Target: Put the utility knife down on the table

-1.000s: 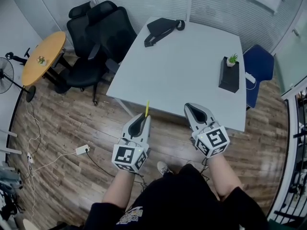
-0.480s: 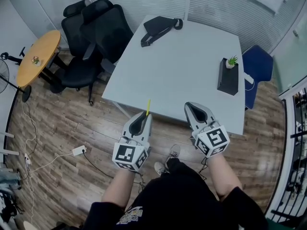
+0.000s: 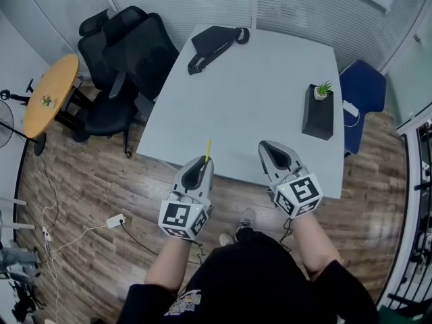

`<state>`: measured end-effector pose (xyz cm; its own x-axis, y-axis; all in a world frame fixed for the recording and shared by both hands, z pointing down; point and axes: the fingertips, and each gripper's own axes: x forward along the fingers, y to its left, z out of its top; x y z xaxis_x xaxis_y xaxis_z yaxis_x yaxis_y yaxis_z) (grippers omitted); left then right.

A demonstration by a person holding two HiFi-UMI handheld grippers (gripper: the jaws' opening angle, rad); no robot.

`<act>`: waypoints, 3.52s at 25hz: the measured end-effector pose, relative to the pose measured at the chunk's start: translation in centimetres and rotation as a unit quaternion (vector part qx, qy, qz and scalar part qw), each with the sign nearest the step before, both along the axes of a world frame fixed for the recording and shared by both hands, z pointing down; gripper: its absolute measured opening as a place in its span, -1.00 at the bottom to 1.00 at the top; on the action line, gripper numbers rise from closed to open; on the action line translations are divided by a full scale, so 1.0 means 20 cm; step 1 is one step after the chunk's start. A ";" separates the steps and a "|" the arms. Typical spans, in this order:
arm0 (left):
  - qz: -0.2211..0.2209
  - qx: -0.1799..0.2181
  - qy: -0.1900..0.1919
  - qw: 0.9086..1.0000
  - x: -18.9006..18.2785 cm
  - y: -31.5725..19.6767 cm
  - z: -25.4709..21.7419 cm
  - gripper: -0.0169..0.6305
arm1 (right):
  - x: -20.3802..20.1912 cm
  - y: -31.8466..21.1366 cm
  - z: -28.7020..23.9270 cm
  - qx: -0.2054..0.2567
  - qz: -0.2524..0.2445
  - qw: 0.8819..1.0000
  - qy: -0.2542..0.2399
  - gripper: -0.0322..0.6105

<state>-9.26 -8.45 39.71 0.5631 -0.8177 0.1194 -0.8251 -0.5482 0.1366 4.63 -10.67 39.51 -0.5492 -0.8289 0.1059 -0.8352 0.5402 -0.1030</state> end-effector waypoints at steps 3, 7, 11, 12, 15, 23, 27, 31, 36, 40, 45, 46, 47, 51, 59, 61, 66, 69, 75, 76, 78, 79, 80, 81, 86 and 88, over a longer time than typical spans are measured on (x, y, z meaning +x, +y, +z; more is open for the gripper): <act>0.005 0.004 -0.005 1.000 0.07 -0.08 -0.02 -0.80 | 0.06 -0.08 -0.01 0.005 0.003 1.000 -0.005 -0.86; 0.006 0.012 -0.008 1.000 0.16 -0.19 -0.03 -0.80 | 0.14 -0.18 -0.02 0.011 0.002 1.000 -0.007 -0.86; 0.009 0.012 -0.013 1.000 0.23 -0.28 -0.02 -0.80 | 0.21 -0.26 -0.01 0.009 0.005 1.000 -0.007 -0.86; 0.010 0.010 -0.015 1.000 0.24 -0.30 -0.02 -0.80 | 0.23 -0.28 0.00 0.007 0.006 1.000 -0.008 -0.86; 0.013 0.008 -0.019 1.000 0.26 -0.37 -0.01 -0.80 | 0.27 -0.33 0.02 0.000 0.011 1.000 -0.013 -0.86; 0.034 -0.001 -0.026 0.999 0.27 -0.57 0.04 -0.80 | 0.27 -0.46 0.09 -0.018 0.033 0.999 -0.016 -0.86; 0.057 -0.011 -0.030 0.998 0.25 -0.66 0.10 -0.80 | 0.24 -0.51 0.12 -0.026 0.052 0.998 -0.015 -0.86; 0.080 -0.021 -0.033 0.996 0.25 -0.77 0.16 -0.80 | 0.22 -0.57 0.14 -0.033 0.074 0.997 -0.011 -0.86; 0.112 -0.036 -0.040 0.992 0.26 -0.88 0.25 -0.80 | 0.21 -0.63 0.17 -0.040 0.107 0.993 -0.011 -0.86; 0.137 -0.048 -0.050 0.988 0.25 -0.95 0.33 -0.80 | 0.18 -0.65 0.19 -0.047 0.132 0.990 -0.010 -0.87; 0.165 -0.066 -0.068 0.982 0.26 -1.04 0.46 -0.80 | 0.15 -0.67 0.24 -0.060 0.158 0.986 -0.005 -0.86; 0.170 -0.070 -0.071 0.980 0.25 -1.06 0.49 -0.80 | 0.15 -0.67 0.25 -0.063 0.162 0.985 -0.005 -0.86; 0.174 -0.074 -0.074 0.979 0.25 -1.07 0.52 -0.80 | 0.14 -0.67 0.26 -0.066 0.166 0.984 -0.004 -0.86; 0.191 -0.090 -0.096 0.973 0.26 -1.11 0.66 -0.80 | 0.11 -0.68 0.30 -0.077 0.178 0.981 -0.003 -0.86; 0.230 -0.107 -0.170 0.952 0.31 -1.16 0.94 -0.80 | 0.09 -0.66 0.42 -0.103 0.206 0.973 -0.004 -0.86; 0.239 -0.113 -0.189 0.946 0.32 -1.16 1.02 -0.80 | 0.10 -0.66 0.45 -0.108 0.211 0.971 -0.006 -0.86; 0.261 -0.135 -0.244 0.924 0.34 -1.16 1.24 -0.80 | 0.11 -0.66 0.50 -0.117 0.229 0.966 -0.014 -0.86; 0.274 -0.140 -0.279 0.910 0.35 -1.16 1.34 -0.80 | 0.11 -0.64 0.53 -0.123 0.239 0.963 -0.017 -0.86; 0.290 -0.155 -0.324 0.887 0.35 -1.16 1.50 -0.80 | 0.13 -0.62 0.58 -0.135 0.257 0.957 -0.024 -0.86; 0.291 -0.157 -0.328 0.885 0.35 -1.16 1.51 -0.80 | 0.13 -0.62 0.58 -0.136 0.259 0.956 -0.025 -0.86; 0.293 -0.161 -0.334 0.881 0.35 -1.16 1.54 -0.80 | 0.14 -0.61 0.59 -0.137 0.262 0.955 -0.026 -0.86; 0.293 -0.163 -0.336 0.880 0.35 -1.16 1.55 -0.80 | 0.14 -0.61 0.60 -0.138 0.263 0.955 -0.026 -0.87; 0.294 -0.165 -0.338 0.879 0.36 -1.15 1.56 -0.80 | 0.15 -0.61 0.60 -0.139 0.264 0.954 -0.027 -0.86; 0.295 -0.167 -0.340 0.877 0.36 -1.15 1.57 -0.80 | 0.15 -0.61 0.61 -0.140 0.265 0.954 -0.028 -0.86; 0.302 -0.176 -0.353 0.868 0.36 -1.15 1.61 -0.80 | 0.16 -0.62 0.63 -0.144 0.266 0.953 -0.035 -0.87; 0.304 -0.180 -0.356 0.865 0.35 -1.13 1.62 -0.79 | 0.16 -0.62 0.63 -0.144 0.265 0.953 -0.037 -0.87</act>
<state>-2.20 -31.12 72.21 0.5553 -0.2331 0.7983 -0.3441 -0.9383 -0.0346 7.89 -23.07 52.17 -0.0754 -0.9345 0.3480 -0.9676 -0.0157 -0.2519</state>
